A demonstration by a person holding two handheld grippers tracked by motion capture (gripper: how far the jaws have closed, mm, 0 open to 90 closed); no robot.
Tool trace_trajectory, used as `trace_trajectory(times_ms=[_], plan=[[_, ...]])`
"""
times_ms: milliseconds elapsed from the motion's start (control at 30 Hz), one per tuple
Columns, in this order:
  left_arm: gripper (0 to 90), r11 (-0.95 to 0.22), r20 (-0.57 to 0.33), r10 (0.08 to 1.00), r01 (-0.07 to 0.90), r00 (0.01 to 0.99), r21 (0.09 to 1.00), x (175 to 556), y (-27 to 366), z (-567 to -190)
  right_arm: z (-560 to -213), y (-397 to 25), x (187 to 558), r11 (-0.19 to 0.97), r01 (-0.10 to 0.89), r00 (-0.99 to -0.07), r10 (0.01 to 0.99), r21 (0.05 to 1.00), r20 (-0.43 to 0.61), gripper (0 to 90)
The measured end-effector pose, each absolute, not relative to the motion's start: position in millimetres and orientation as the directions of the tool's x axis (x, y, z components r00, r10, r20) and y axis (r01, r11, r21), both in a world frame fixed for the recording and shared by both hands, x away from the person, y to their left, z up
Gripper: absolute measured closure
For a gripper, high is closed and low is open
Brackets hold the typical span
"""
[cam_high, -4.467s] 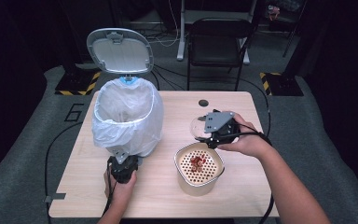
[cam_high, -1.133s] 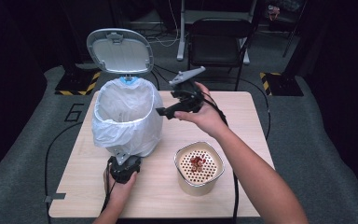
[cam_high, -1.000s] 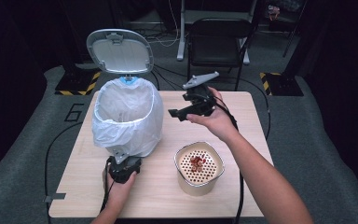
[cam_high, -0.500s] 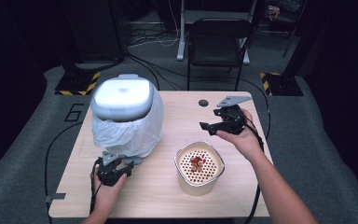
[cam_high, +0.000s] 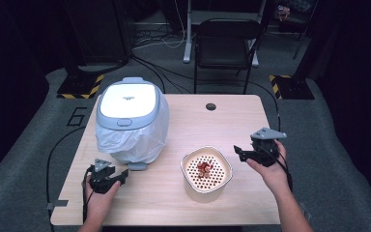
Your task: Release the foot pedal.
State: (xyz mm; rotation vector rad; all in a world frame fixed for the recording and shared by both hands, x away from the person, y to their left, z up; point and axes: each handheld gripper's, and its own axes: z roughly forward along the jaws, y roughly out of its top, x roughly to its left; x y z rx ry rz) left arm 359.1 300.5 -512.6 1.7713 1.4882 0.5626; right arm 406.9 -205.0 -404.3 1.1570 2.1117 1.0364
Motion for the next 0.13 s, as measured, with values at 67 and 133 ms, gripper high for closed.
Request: trace_trajectory(times_ms=[67,133], plan=[[40.6,-0.059,-0.114,0.968,0.642,0.224,0.765,362,304,-514,-423,-213,400,0.313,0.488,-0.450,0.890,0.815,-0.073,22.5],[40.4,-0.064,-0.101,0.972,0.646,0.215,0.761,364,306,-516,-448,-223,394,0.277,0.539,-0.401,0.915,0.795,-0.047,22.4]])
